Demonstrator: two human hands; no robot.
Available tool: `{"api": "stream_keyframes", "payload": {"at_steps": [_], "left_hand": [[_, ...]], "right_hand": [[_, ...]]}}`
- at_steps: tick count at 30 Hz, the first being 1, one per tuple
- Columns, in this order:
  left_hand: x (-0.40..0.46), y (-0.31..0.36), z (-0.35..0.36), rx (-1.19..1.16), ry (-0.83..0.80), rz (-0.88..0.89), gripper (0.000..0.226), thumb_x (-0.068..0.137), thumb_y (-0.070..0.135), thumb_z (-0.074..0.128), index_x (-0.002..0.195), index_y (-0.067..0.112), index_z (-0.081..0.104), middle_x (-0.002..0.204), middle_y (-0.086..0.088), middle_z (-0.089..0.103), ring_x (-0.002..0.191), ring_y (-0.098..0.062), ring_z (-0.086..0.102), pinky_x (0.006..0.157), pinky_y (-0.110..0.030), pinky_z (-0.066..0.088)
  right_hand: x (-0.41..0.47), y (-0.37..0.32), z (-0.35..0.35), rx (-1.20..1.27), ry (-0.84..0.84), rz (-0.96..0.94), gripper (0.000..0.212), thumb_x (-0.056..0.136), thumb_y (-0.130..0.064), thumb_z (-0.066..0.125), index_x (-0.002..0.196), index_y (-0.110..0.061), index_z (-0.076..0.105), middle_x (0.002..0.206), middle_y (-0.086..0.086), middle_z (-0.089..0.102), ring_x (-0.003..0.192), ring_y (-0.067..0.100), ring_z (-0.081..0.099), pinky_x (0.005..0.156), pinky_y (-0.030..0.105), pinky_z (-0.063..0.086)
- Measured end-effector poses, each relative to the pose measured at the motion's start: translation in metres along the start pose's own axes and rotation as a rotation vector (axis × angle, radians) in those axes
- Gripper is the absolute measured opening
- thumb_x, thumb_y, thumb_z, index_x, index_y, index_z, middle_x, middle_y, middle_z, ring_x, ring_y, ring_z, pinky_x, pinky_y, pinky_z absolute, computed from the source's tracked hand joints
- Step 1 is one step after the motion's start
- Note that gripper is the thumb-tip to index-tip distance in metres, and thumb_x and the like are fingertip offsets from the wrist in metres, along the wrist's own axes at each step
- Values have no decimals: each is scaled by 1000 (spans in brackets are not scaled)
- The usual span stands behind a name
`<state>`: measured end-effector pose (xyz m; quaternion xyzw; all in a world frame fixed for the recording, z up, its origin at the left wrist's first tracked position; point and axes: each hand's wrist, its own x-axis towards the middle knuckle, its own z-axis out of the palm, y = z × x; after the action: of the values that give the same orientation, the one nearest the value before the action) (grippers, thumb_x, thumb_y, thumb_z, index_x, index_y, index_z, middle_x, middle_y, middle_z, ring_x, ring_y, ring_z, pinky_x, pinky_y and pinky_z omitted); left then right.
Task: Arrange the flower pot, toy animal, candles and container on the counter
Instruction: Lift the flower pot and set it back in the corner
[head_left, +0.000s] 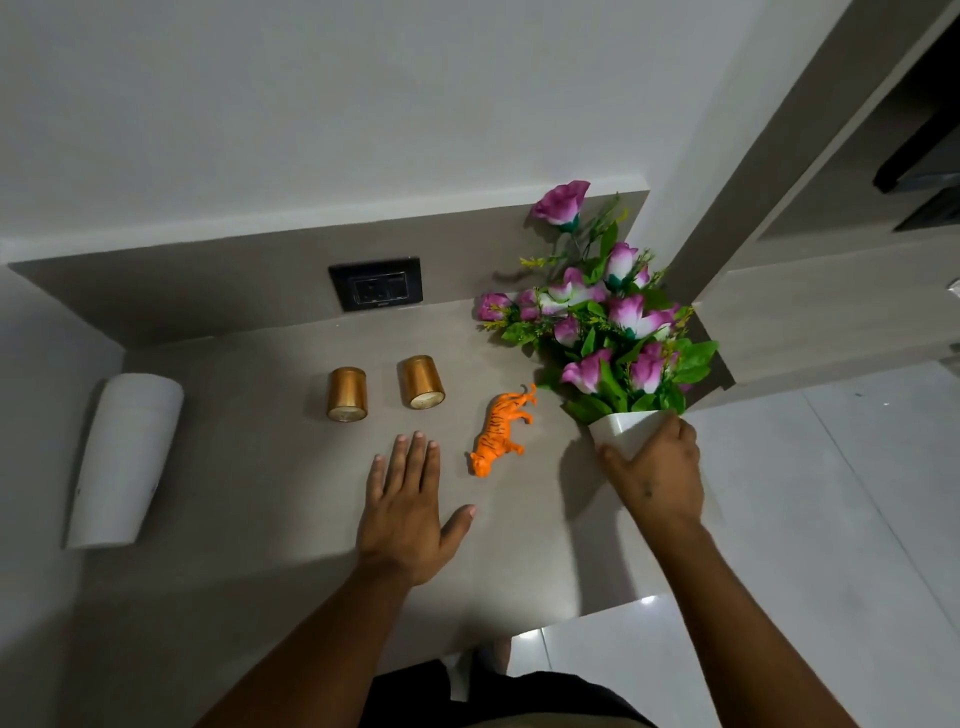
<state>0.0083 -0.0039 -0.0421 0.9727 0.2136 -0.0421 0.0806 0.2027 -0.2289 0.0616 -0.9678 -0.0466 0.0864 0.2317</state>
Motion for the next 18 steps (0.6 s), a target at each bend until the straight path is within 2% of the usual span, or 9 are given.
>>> {"api": "stream_keyframes", "payload": {"at_steps": [7,10,12,14,16,18], "left_hand": [[-1,0,1,-21,8,-6,95,94,80,21,162,13,14,171,-9,11,158,-28,4,125,-57,16],[-2,1,0,-31,6,-10,95,95,79,23,162,13,16,171,-9,11,158,-28,5,125,-56,17],[-2,1,0,-32,5,-9,94,95,79,23,162,13,17,170,-9,12,158,-28,5,125,-57,17],[-2,1,0,-26,6,-11,94,95,80,22,162,13,16,170,-9,11,158,-28,4,125,-57,18],[-2,1,-2,-23,3,-12,94,95,80,21,162,13,16,171,-9,10,158,-28,3,125,-57,18],[-1,2,-4,-23,-2,-11,94,95,79,20,162,13,17,171,-9,11,158,-27,3,125,-56,18]], "right_hand": [[29,4,-4,21,-121,143,83,64,-39,93,127,-1,55,118,19,61,105,37,62,83,42,55],[34,10,-4,63,-61,131,72,61,-43,94,113,-4,62,104,15,67,88,30,62,67,30,46],[34,21,-4,119,-4,143,69,61,-47,93,107,-5,62,93,8,65,79,23,55,64,27,40],[32,32,-2,279,69,172,67,60,-47,93,105,-9,61,84,-2,61,73,18,55,60,26,39],[30,35,0,439,148,152,62,59,-44,95,102,-15,61,80,-8,60,72,10,59,53,17,38],[33,28,5,578,198,108,61,61,-37,96,104,-19,56,85,-7,61,77,7,62,54,7,39]]}}
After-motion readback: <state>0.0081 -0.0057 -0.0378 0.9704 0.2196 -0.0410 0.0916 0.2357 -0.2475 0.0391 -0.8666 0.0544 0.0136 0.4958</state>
